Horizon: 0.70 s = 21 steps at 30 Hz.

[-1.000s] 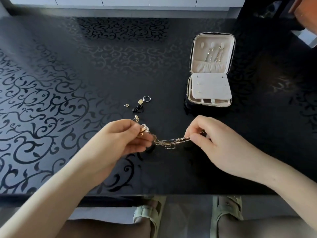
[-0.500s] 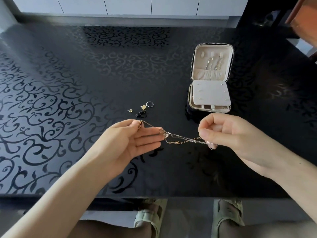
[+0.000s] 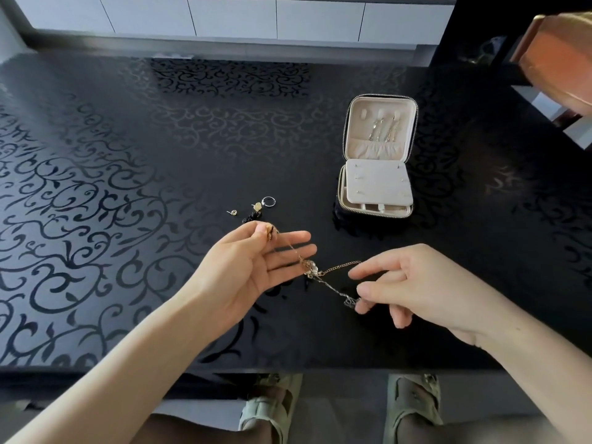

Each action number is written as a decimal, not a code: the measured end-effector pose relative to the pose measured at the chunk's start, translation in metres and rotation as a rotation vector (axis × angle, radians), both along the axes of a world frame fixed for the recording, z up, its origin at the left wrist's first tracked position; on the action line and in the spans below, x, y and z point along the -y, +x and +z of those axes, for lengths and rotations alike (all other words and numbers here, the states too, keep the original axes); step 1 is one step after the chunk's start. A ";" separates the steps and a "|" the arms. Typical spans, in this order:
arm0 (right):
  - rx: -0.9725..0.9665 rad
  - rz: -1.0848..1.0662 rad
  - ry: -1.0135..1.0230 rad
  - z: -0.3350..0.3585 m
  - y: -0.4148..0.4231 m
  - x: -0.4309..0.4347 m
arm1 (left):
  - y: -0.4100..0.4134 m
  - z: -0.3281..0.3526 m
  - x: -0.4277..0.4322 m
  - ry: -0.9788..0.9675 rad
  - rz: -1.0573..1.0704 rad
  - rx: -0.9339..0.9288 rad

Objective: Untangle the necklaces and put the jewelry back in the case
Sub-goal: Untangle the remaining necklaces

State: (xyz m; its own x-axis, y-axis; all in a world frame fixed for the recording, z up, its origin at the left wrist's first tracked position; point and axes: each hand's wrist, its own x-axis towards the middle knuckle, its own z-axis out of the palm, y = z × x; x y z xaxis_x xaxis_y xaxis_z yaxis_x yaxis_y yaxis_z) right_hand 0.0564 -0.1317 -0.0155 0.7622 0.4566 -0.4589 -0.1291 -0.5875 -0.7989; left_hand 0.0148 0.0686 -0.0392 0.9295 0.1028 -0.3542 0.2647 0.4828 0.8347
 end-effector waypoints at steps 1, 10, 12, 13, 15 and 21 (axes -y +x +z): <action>-0.009 -0.018 0.015 0.000 0.000 0.001 | 0.000 0.000 0.001 0.012 -0.003 0.002; 0.388 -0.131 -0.194 -0.005 -0.008 0.003 | 0.001 -0.001 0.008 0.063 -0.023 0.027; 0.451 -0.097 -0.226 -0.003 -0.011 0.000 | 0.001 -0.001 0.009 0.069 -0.024 0.027; 0.431 -0.081 -0.223 -0.001 -0.012 -0.002 | 0.002 0.000 0.010 0.074 -0.021 0.028; 0.343 -0.068 -0.196 0.000 -0.013 -0.004 | 0.002 0.000 0.011 0.103 -0.013 0.035; 0.313 -0.070 -0.253 -0.013 -0.002 0.001 | -0.006 -0.003 0.006 0.306 -0.090 0.109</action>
State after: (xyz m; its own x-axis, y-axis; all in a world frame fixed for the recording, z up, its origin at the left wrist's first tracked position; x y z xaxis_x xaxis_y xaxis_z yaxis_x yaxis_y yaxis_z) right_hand 0.0541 -0.1326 -0.0287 0.9082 0.3010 -0.2907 0.0508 -0.7688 -0.6375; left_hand 0.0089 0.0623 -0.0424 0.9704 0.1051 -0.2173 0.1957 0.1839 0.9633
